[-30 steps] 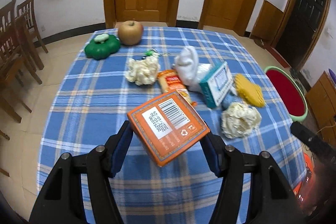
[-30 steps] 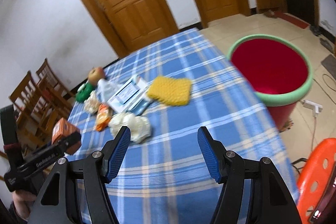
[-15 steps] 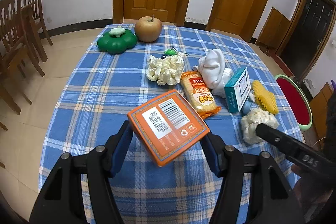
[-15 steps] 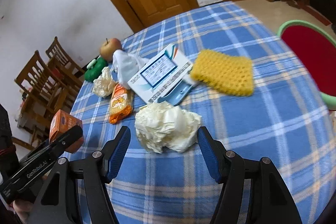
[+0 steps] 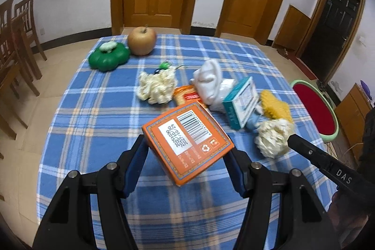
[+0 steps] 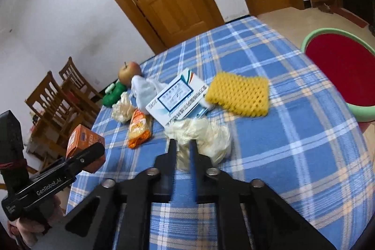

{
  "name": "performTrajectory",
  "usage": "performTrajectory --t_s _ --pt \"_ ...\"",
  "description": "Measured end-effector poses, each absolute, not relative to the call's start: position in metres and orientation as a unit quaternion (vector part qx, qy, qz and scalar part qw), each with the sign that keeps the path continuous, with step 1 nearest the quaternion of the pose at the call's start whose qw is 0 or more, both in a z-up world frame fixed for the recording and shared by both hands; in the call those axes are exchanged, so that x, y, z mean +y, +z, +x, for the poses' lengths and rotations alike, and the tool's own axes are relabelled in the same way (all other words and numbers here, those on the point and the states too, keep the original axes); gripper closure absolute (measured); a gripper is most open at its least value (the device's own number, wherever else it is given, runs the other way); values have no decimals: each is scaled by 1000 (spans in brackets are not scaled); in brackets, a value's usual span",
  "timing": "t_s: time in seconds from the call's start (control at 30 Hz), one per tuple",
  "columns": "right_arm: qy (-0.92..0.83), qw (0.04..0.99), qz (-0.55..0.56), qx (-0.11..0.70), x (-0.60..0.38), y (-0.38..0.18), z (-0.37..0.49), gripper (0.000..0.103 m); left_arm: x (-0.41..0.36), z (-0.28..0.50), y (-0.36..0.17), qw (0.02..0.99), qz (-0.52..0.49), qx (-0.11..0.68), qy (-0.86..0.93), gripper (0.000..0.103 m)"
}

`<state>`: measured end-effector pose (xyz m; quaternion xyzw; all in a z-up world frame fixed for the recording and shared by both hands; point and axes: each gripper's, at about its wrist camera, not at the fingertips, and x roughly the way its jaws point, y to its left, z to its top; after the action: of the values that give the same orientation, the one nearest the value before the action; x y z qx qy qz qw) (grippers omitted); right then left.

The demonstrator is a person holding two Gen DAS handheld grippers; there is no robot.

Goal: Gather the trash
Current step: 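Grasp the crumpled white paper with the right tool while the left tool holds the box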

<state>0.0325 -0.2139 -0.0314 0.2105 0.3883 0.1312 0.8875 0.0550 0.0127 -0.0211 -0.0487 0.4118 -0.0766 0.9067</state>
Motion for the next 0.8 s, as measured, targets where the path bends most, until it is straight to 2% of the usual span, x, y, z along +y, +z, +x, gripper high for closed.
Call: performTrajectory --t_s 0.2,0.3,0.4,0.43,0.5,0.53,0.8 --pt "116 894 227 368 -235 -21 25 97 -4 56 -14 908 -38 405 -98 39" --pt "110 893 227 373 -239 -20 27 93 -5 56 -14 907 -37 407 -99 39" --pt "105 887 224 390 -241 -29 33 79 -3 57 -18 906 -38 410 -94 39" --pt "105 885 218 397 -240 -32 36 77 -1 57 -18 906 -41 411 -92 39" --pt "96 882 214 409 -238 -39 42 63 4 58 -20 906 -47 411 -88 39" --pt "94 879 219 413 -238 -43 44 60 6 58 -20 906 -50 411 -86 39" --pt "103 867 222 434 -224 -60 63 59 15 63 -30 902 -60 421 -78 39"
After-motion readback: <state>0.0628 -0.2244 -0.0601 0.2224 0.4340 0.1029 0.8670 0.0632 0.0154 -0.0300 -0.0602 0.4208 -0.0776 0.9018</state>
